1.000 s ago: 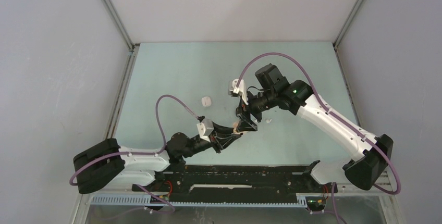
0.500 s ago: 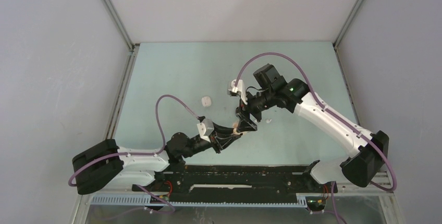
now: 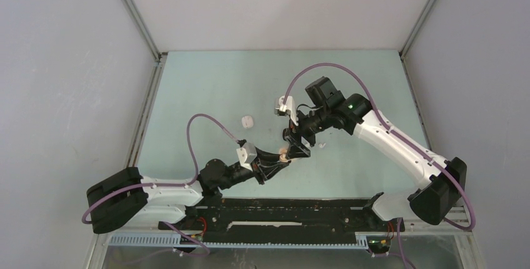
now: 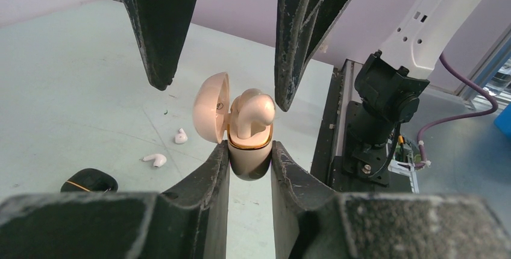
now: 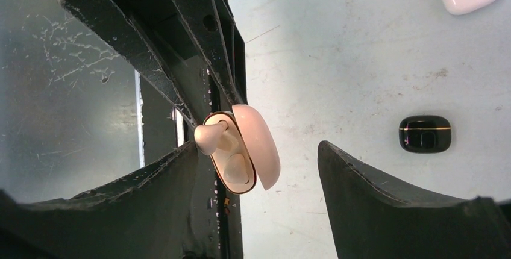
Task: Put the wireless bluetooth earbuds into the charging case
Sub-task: Close the charging case.
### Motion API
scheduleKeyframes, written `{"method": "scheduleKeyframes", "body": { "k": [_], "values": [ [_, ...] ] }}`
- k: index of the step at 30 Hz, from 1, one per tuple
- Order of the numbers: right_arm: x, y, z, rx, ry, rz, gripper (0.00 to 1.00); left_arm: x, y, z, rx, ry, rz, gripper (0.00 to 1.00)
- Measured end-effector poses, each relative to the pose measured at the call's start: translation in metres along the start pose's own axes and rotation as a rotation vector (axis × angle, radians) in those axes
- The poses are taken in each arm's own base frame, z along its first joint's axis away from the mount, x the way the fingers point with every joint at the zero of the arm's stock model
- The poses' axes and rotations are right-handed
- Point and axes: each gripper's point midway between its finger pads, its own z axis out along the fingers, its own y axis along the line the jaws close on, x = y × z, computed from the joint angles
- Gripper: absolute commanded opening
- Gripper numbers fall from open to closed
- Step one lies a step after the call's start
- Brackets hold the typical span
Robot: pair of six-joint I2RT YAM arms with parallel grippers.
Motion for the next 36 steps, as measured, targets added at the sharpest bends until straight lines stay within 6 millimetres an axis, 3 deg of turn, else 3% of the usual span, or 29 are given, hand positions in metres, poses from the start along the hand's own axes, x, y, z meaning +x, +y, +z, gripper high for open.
{"method": "scheduleKeyframes", "body": {
  "k": [9, 19, 36],
  "values": [
    [0.005, 0.003, -0.001, -0.016, 0.016, -0.013, 0.76, -0.003, -0.001, 0.0, 0.005, -0.008, 0.001, 0.0],
    [-0.002, 0.0, 0.006, -0.046, 0.018, 0.004, 0.76, 0.0, -0.002, 0.0, 0.012, 0.001, 0.002, 0.0],
    [0.009, 0.0, 0.01, -0.071, 0.065, 0.029, 0.76, 0.005, -0.001, -0.001, 0.01, 0.021, 0.013, 0.0]
  ]
}}
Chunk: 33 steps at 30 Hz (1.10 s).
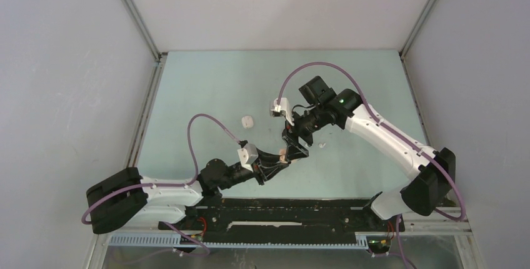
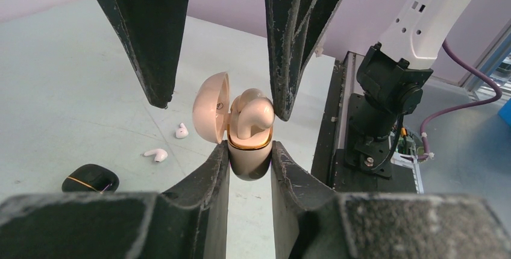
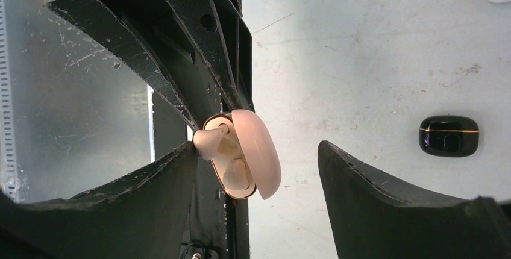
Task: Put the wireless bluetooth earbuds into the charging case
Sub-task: Close the charging case.
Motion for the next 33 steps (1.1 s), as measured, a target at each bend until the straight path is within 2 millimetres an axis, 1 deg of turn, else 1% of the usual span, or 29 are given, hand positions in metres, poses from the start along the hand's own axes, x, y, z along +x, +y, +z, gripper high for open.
{"method": "scheduleKeyframes", "body": {
  "k": [18, 27, 30, 33],
  "values": [
    [0.004, 0.001, -0.001, -0.004, 0.018, -0.018, 0.76, 0.002, -0.002, 0.0, 0.011, 0.006, -0.001, 0.0],
    [0.012, 0.021, -0.002, -0.099, 0.035, -0.047, 0.77, 0.004, -0.001, 0.0, 0.007, 0.012, -0.002, 0.0],
    [0.016, 0.027, -0.001, -0.119, 0.051, -0.056, 0.81, 0.005, -0.001, 0.0, 0.005, 0.015, -0.004, 0.0],
    [0.02, 0.031, -0.002, -0.122, 0.07, -0.065, 0.81, 0.01, -0.001, 0.0, 0.0, 0.028, -0.015, 0.0]
  ]
}}
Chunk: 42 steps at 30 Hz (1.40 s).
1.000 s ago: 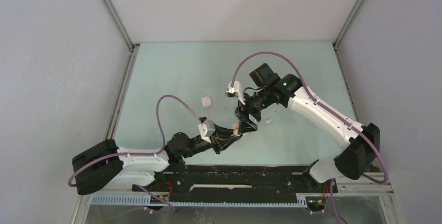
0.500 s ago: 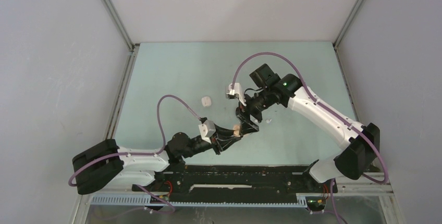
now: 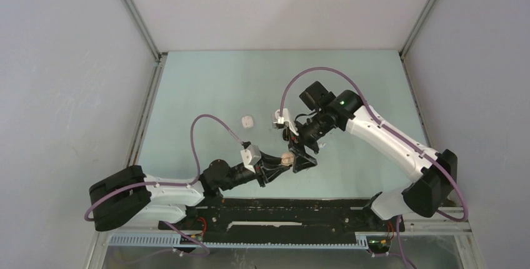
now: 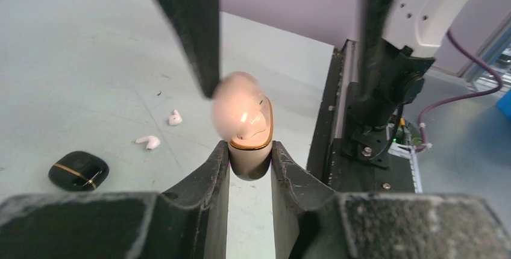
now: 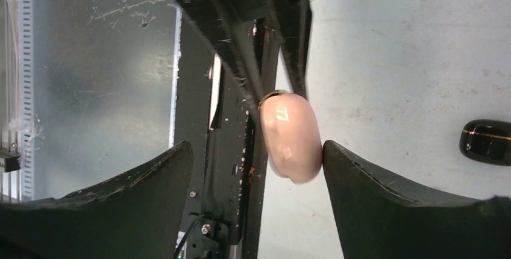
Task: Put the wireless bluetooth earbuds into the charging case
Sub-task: Close the charging case, then place the charging case at the center of the board.
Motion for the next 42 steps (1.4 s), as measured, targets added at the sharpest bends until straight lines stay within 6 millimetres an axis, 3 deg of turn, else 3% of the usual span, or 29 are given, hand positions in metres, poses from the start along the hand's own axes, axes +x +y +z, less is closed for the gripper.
{"method": "scheduleKeyframes", "body": {
  "k": [4, 9, 10, 14, 18, 20, 23, 28, 31, 36, 42],
  "values": [
    [0.001, 0.01, -0.012, 0.026, -0.005, -0.023, 0.81, 0.013, 0.01, 0.002, -0.053, 0.041, -0.023, 0.0],
    [0.003, 0.017, -0.047, 0.141, -0.085, -0.039, 0.83, 0.035, 0.022, -0.001, -0.124, 0.107, -0.068, 0.02],
    [0.006, 0.012, -0.055, 0.18, -0.107, -0.024, 0.95, 0.038, 0.025, -0.002, -0.142, 0.119, -0.078, 0.02],
    [0.027, -0.03, -0.075, 0.392, -0.195, 0.097, 1.0, 0.042, 0.037, -0.002, -0.233, 0.166, -0.118, 0.01],
    [0.068, -0.09, -0.096, 0.632, -0.317, 0.311, 1.0, 0.025, 0.053, 0.005, -0.336, 0.197, -0.148, 0.05],
    [0.083, -0.112, -0.112, 0.705, -0.397, 0.436, 1.0, 0.021, 0.06, 0.004, -0.376, 0.211, -0.167, 0.07],
    [0.092, -0.133, -0.132, 0.744, -0.48, 0.526, 1.0, 0.031, 0.069, -0.005, -0.43, 0.271, -0.201, 0.09],
    [0.095, -0.137, -0.125, 0.677, -0.492, 0.551, 0.99, 0.063, 0.085, -0.026, -0.523, 0.39, -0.272, 0.12],
    [0.094, -0.135, -0.122, 0.655, -0.492, 0.548, 0.97, 0.084, 0.091, -0.029, -0.551, 0.464, -0.316, 0.2],
    [0.094, -0.133, -0.119, 0.646, -0.481, 0.53, 0.95, 0.115, 0.093, -0.01, -0.533, 0.58, -0.418, 0.23],
    [0.095, -0.131, -0.117, 0.635, -0.467, 0.516, 0.95, 0.128, 0.088, 0.013, -0.482, 0.622, -0.493, 0.3]
  ]
}}
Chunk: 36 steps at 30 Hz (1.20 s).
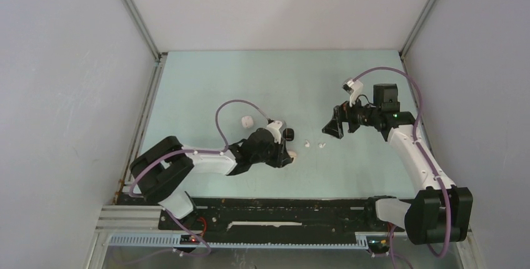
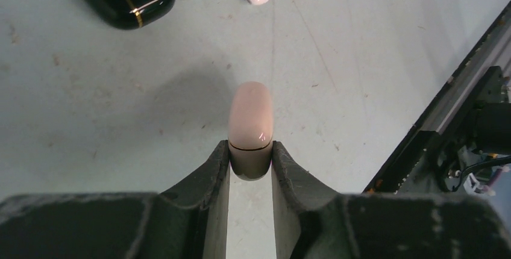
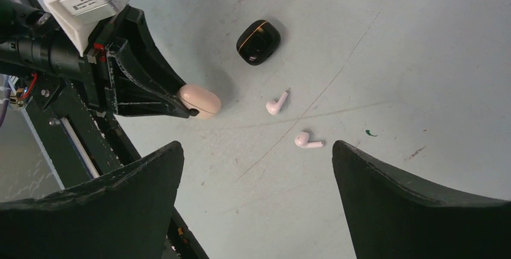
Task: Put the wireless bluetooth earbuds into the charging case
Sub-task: Place the charging case at the center of the board.
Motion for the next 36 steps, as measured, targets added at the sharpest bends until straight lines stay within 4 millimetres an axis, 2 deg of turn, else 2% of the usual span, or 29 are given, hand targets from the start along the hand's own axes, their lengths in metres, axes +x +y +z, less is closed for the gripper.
{"method": "scheduleKeyframes", "body": {
  "k": [5, 12, 17, 19, 23, 28, 32, 36],
  "values": [
    [0.001, 0.003, 0.0, -0.015, 0.004, -0.008, 0.95, -0.006, -0.006, 0.009, 0.027, 0.007, -0.028, 0.35],
    [0.004, 0.006, 0.001, -0.029, 0.015, -0.013, 0.95, -0.002, 0.008, 0.015, -0.002, 0.027, -0.082, 0.42],
    [0.005, 0.007, 0.001, -0.034, 0.02, -0.017, 0.95, 0.003, 0.016, 0.014, -0.037, 0.044, -0.088, 0.49],
    [0.005, 0.007, 0.001, -0.034, 0.02, -0.018, 0.95, 0.003, 0.019, 0.011, -0.059, 0.046, -0.087, 0.61],
    [0.006, 0.007, 0.001, -0.035, 0.022, -0.022, 0.96, -0.003, 0.028, -0.001, -0.129, 0.044, -0.056, 0.64],
    [0.007, 0.009, 0.001, -0.038, 0.026, -0.021, 0.96, -0.022, 0.047, -0.021, -0.273, 0.025, 0.014, 0.68],
    [0.007, 0.009, 0.001, -0.042, 0.028, -0.023, 0.96, -0.056, 0.064, -0.039, -0.404, -0.051, 0.056, 0.73],
    [0.008, 0.011, 0.001, -0.048, 0.029, -0.028, 0.96, -0.083, 0.093, -0.056, -0.524, -0.129, 0.019, 0.77]
  ]
}}
